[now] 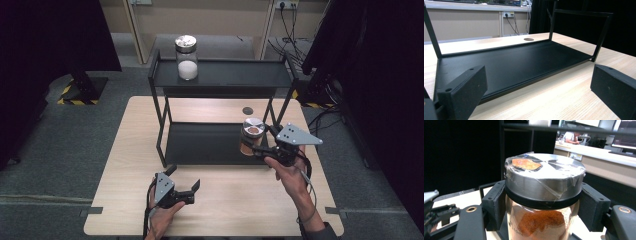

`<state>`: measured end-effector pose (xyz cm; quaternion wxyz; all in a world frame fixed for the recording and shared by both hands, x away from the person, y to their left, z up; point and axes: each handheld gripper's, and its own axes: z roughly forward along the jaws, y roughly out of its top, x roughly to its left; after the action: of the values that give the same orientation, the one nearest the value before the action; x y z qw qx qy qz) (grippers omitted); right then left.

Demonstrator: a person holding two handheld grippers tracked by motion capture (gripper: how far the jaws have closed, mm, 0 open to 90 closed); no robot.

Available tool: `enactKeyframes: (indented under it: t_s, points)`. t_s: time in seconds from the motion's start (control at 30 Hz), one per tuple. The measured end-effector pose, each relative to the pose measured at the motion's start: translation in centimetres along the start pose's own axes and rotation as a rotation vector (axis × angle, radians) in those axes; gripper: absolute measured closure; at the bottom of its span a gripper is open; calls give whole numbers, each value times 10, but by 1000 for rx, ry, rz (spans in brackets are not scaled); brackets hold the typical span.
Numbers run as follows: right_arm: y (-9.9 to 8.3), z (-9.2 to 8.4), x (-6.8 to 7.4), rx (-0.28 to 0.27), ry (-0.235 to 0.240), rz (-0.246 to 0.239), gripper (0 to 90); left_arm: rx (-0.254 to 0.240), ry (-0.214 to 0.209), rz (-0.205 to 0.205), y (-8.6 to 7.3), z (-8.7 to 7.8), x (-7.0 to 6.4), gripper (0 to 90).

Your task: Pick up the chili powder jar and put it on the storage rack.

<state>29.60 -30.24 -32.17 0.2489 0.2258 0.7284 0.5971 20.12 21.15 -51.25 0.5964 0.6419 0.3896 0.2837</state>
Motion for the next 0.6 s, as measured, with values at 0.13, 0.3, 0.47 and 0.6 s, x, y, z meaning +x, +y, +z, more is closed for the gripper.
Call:
enactKeyframes:
  t_s: [0.13,0.3,0.47,0.6]
  points:
    - [15,5,-4,1,15,-14,323,-3,-1,-4,0,0,0,3]
    - [31,11,-8,0,42,-3,323,0,0,-2,0,0,0,3]
    - [49,20,-9,-4,61,-4,323,-2,3,-5,0,0,0,3]
    - [63,28,-11,-4,67,-7,323,-1,2,-5,0,0,1,3]
